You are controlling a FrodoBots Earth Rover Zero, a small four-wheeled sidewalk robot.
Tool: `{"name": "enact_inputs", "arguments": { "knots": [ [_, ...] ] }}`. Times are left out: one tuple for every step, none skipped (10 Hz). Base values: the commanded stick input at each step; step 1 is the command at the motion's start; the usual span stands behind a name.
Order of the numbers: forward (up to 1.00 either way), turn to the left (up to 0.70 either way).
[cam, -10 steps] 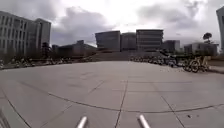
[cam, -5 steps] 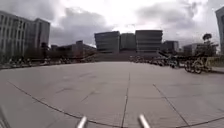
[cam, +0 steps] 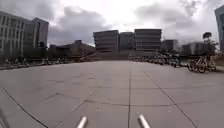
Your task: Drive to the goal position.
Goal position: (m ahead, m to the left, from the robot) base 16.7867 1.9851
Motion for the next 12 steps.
{"name": "enact_inputs", "arguments": {
  "knots": [
    [0.7,0.0],
    [0.7,0.0],
    [0.7,0.0],
    [0.7,0.0],
    [0.7,0.0],
    [0.7,0.0],
    [0.7,0.0],
    [0.7,0.0],
    [0.7,0.0],
    [0.7,0.0],
    [0.7,0.0],
    [0.7,0.0]
  ]
}}
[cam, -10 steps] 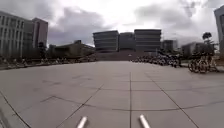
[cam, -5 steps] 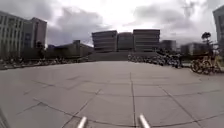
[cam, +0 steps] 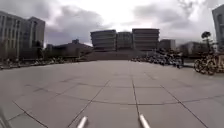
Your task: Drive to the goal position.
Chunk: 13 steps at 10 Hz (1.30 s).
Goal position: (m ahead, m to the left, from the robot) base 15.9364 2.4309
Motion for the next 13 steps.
{"name": "enact_inputs", "arguments": {
  "knots": [
    [0.7,0.0],
    [0.7,0.0],
    [0.7,0.0],
    [0.7,0.0],
    [0.7,0.0],
    [0.7,0.0],
    [0.7,0.0],
    [0.7,0.0],
    [0.7,0.0],
    [0.7,0.0],
    [0.7,0.0],
    [0.7,0.0],
    [0.7,0.0]
  ]
}}
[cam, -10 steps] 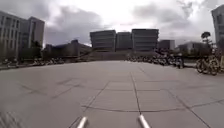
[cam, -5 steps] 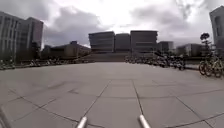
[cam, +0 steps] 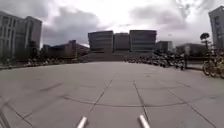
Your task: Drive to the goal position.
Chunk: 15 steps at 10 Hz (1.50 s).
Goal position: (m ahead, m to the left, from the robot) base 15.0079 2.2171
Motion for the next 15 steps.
{"name": "enact_inputs", "arguments": {
  "knots": [
    [0.7,0.0],
    [0.7,0.0],
    [0.7,0.0],
    [0.7,0.0],
    [0.7,0.0],
    [0.7,0.0],
    [0.7,0.0],
    [0.7,0.0],
    [0.7,0.0],
    [0.7,0.0],
    [0.7,0.0],
    [0.7,0.0],
    [0.7,0.0],
    [0.7,0.0],
    [0.7,0.0]
  ]
}}
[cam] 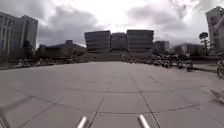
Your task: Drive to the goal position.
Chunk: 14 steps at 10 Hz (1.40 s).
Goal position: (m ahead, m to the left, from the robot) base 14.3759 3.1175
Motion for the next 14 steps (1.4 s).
{"name": "enact_inputs", "arguments": {
  "knots": [
    [0.7,0.0],
    [0.7,0.0],
    [0.7,0.0],
    [0.7,0.0],
    [0.7,0.0],
    [0.7,0.0],
    [0.7,0.0],
    [0.7,0.0],
    [0.7,0.0],
    [0.7,0.0],
    [0.7,0.0],
    [0.7,0.0],
    [0.7,0.0],
    [0.7,0.0]
  ]
}}
